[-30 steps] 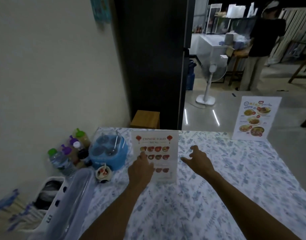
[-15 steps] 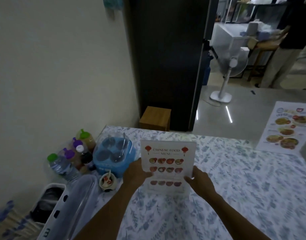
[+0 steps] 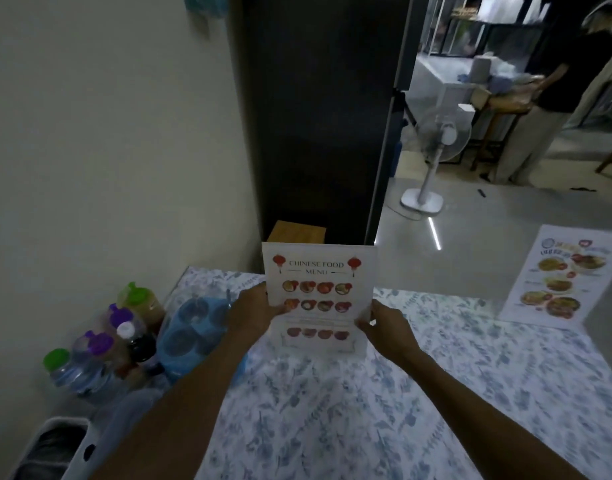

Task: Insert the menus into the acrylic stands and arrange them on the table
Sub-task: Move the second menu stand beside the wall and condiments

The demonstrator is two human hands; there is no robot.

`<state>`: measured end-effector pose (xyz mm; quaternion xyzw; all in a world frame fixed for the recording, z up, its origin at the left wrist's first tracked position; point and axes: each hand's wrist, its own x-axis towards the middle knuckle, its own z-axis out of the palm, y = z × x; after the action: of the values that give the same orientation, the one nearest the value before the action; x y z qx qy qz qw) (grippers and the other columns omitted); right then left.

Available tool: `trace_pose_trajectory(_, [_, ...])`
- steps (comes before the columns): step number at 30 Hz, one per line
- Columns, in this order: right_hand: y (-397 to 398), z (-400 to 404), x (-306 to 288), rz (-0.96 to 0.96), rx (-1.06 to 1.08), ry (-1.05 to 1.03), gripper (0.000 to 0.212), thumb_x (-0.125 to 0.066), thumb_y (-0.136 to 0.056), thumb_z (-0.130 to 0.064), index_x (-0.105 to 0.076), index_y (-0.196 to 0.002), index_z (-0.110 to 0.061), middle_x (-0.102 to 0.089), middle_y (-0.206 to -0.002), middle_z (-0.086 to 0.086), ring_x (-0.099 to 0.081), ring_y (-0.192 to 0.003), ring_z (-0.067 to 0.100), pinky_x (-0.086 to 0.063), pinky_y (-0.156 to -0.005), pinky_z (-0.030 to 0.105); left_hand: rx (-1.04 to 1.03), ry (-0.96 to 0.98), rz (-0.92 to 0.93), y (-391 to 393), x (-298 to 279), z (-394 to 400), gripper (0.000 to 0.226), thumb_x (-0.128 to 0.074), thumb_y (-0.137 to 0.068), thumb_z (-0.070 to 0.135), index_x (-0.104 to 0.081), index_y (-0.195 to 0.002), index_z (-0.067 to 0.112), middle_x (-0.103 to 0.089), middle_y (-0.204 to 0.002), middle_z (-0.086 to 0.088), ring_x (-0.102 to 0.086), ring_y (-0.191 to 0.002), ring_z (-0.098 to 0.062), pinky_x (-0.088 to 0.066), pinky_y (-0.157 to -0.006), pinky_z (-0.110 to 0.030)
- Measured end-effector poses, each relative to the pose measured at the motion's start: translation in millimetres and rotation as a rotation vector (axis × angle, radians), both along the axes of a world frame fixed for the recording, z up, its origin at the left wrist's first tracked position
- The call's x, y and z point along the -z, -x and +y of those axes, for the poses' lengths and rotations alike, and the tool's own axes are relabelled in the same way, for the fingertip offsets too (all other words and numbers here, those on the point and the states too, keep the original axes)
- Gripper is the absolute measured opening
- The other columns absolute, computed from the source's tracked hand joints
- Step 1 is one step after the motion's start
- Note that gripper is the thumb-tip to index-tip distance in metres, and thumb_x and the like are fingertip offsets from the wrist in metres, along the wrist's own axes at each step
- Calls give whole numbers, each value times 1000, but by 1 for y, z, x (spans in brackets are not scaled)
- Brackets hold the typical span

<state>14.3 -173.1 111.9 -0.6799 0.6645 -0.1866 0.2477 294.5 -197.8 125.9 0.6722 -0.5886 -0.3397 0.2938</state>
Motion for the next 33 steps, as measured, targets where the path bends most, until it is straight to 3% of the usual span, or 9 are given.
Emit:
trace_pose_trajectory(4, [-16, -29, -13, -10, 26, 55, 35, -64, -96, -28, -62, -127, -13, -73, -121, 4, -72, -103, 23, -56, -78, 27, 52, 61, -113, -11, -26, -30, 60, -82, -70, 56, -70, -118, 21, -75, -111, -1, -72, -94, -22, -59, -80, -39])
trace_pose_trajectory(8, [-42, -59, -17, -38, 45, 65, 33, -64, -96, -28, -62, -125, -13, -74, -122, 5, -73, -102, 24, -60, -82, 34, 72, 98, -140, -35, -34, -63, 61, -82, -72, 52, -68, -122, 19, -74, -115, -4, -71, -95, -24, -59, -77, -38])
trace_pose_trajectory(13, [-86, -101, -12, -41, 48, 80, 35, -64, -96, -31, -61, -127, -15, -74, -122, 6, -73, -99, 24, -58, -77, 30, 106, 121, -154, -80, -32, -110, 62, -83, -74, 48, -66, -126, 21, -73, -116, -4, -71, -94, -22, -58, -76, -33])
trace_pose_trajectory(18, [-138, -148, 4, -50, 51, 85, 32, -61, -98, -32, -60, -126, -15, -73, -122, 8, -73, -100, 26, -60, -82, 36, 54, 127, -169, -133, -23, -149, 63, -84, -71, 50, -67, -124, 21, -74, -114, -6, -72, -92, -24, -61, -78, -42])
trace_pose_trajectory(25, [-214, -204, 32, -79, 5, 61, 36, -60, -99, -35, -59, -128, -15, -73, -119, 8, -72, -97, 24, -57, -78, 29, -47, 79, -206, -203, -4, -190, 59, -84, -73, 44, -67, -124, 19, -73, -115, -6, -71, -96, -27, -59, -81, -43])
trace_pose_trajectory(29, [-249, -228, 50, -154, -27, 38, 31, -59, -99, -30, -55, -128, -20, -71, -118, 5, -66, -85, 12, -49, -65, 15, -80, 48, -201, -237, 8, -208, 58, -86, -72, 43, -68, -122, 19, -74, -113, -6, -71, -94, -25, -60, -78, -40])
trace_pose_trajectory(31, [-265, -236, 57, -184, -44, 42, 30, -58, -100, -26, -54, -129, -20, -70, -118, 6, -65, -80, 13, -53, -64, 20, -108, 40, -204, -249, 14, -216, 58, -87, -72, 41, -67, -120, 17, -74, -113, -7, -71, -95, -26, -60, -78, -39])
trace_pose_trajectory(33, [-280, -243, 63, -219, -51, 53, 34, -57, -100, -22, -52, -133, -19, -68, -125, 7, -69, -90, 19, -60, -73, 30, -149, 35, -219, -258, 20, -223, 57, -87, -73, 37, -66, -121, 15, -73, -114, -9, -71, -97, -28, -59, -79, -39])
